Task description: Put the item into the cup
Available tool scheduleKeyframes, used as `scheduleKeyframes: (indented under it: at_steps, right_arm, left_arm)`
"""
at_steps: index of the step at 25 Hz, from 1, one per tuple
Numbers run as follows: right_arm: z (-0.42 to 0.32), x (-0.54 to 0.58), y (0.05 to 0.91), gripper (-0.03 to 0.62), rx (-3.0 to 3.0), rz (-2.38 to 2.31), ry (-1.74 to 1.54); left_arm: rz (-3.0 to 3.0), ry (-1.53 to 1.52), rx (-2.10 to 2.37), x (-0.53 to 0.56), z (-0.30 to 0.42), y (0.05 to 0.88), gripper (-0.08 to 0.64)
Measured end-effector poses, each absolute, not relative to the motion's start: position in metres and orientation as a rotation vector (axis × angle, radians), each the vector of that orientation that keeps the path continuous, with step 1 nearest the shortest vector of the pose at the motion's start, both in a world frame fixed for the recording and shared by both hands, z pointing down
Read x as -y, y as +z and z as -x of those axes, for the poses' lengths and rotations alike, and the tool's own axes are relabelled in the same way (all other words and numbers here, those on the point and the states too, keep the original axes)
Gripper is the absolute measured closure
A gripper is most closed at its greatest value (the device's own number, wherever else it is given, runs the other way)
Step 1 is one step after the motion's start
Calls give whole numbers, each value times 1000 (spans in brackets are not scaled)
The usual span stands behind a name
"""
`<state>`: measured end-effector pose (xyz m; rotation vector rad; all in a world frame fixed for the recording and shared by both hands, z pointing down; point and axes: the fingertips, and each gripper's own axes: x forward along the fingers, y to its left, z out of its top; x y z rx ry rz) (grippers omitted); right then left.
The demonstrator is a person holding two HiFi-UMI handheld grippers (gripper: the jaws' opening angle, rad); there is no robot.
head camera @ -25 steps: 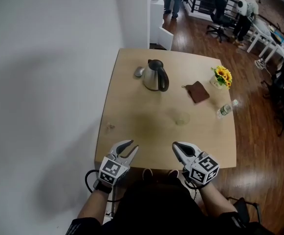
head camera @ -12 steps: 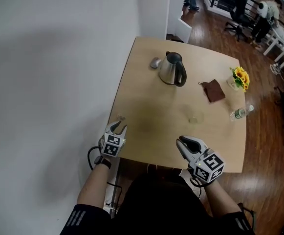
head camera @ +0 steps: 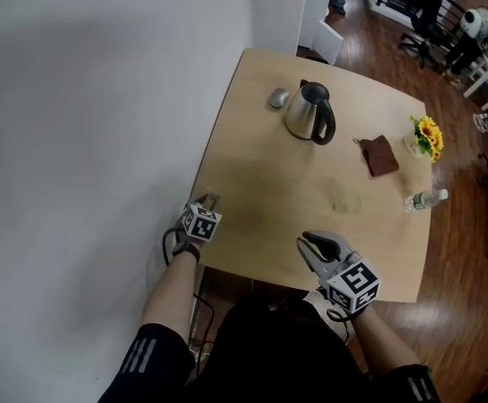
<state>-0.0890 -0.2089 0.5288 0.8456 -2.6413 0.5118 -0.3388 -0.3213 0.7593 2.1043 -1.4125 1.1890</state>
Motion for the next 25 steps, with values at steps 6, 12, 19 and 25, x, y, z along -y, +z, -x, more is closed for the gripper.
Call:
scheduleKeyframes:
  at_steps: [6, 12, 19, 25]
  right_arm:
    - [97, 213, 544, 520, 2627, -795, 528]
    - [85, 213, 550, 522, 2613, -841, 618]
    - [49, 212, 538, 522, 2623, -916, 615]
    - [-5, 212, 529, 522, 2621, -1051, 626]
  left_arm:
    - [-2031, 1247, 1423, 333, 346, 782, 459]
    - [-2031, 1273, 1415, 335, 347, 787, 565]
    - [-2241, 1135, 1449, 345, 294, 723, 565]
    - [-2561, 984, 1296, 356, 158, 656, 565]
